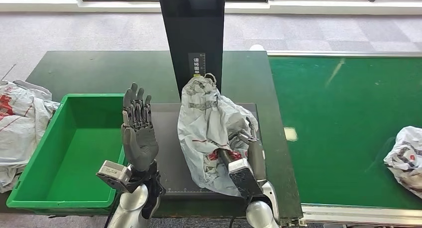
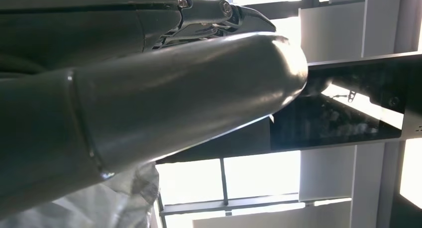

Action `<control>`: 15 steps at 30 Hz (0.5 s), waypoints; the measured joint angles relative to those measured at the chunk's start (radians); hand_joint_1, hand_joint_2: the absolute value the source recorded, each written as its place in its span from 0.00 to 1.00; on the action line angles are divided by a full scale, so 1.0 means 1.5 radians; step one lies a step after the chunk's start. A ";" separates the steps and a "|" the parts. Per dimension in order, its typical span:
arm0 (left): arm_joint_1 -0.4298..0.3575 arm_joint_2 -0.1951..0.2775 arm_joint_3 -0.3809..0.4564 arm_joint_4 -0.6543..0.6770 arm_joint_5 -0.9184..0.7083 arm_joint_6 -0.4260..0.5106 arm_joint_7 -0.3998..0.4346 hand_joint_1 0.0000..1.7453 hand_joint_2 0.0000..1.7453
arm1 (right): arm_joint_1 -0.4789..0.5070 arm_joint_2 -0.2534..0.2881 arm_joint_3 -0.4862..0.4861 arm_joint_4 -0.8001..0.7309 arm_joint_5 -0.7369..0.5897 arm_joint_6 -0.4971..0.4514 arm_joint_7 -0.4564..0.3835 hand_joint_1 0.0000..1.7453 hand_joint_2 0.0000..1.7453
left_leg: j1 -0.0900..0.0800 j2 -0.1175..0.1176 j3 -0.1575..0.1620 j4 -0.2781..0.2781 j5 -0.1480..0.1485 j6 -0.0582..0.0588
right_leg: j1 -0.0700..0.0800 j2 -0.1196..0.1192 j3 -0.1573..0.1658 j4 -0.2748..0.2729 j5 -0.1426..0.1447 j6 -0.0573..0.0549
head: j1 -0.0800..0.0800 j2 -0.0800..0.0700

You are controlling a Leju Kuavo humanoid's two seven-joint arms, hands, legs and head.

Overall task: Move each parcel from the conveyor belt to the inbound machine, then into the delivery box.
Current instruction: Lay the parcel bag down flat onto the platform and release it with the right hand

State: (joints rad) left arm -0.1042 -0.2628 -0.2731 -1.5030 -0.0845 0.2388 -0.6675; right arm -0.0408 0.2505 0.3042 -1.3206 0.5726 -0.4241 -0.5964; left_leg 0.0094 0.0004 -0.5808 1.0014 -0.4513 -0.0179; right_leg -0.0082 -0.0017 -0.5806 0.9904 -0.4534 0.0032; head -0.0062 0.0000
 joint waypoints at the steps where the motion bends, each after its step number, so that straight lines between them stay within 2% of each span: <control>1: 0.000 0.000 0.000 -0.001 0.000 0.001 0.000 0.00 0.00 | 0.007 0.000 -0.002 -0.019 -0.018 -0.010 -0.016 0.00 0.50 | 0.000 0.000 0.000 0.000 0.000 0.000 | 0.000 0.000 0.000 0.000 0.000 0.000 | 0.000 0.000; 3: 0.002 0.000 0.000 -0.003 -0.002 0.006 0.000 0.00 0.00 | 0.022 -0.002 -0.004 -0.063 -0.047 -0.006 -0.040 0.00 1.00 | 0.000 0.000 0.000 0.000 0.000 0.000 | 0.000 0.000 0.000 0.000 0.000 0.000 | 0.000 0.000; 8: 0.004 0.000 0.002 -0.013 -0.014 0.037 0.005 0.00 0.00 | 0.054 -0.005 -0.004 -0.147 -0.079 0.057 -0.057 0.00 1.00 | 0.000 0.000 0.000 0.000 0.000 0.000 | 0.000 0.000 0.000 0.000 0.000 0.000 | 0.000 0.000; 15: 0.004 -0.001 0.002 -0.016 0.001 0.056 0.015 0.00 0.00 | 0.056 -0.006 -0.011 -0.145 -0.084 0.119 -0.036 0.00 1.00 | 0.000 0.000 0.000 0.000 0.000 0.000 | 0.000 0.000 0.000 0.000 0.000 0.000 | 0.000 0.000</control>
State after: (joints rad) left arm -0.0983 -0.2644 -0.2705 -1.5270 -0.0832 0.3234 -0.6455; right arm 0.0424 0.2421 0.2876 -1.5384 0.4464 -0.2451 -0.6501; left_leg 0.0094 0.0005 -0.5810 1.0014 -0.4518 -0.0179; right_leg -0.0081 -0.0014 -0.5802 0.9904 -0.4535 0.0031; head -0.0061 0.0000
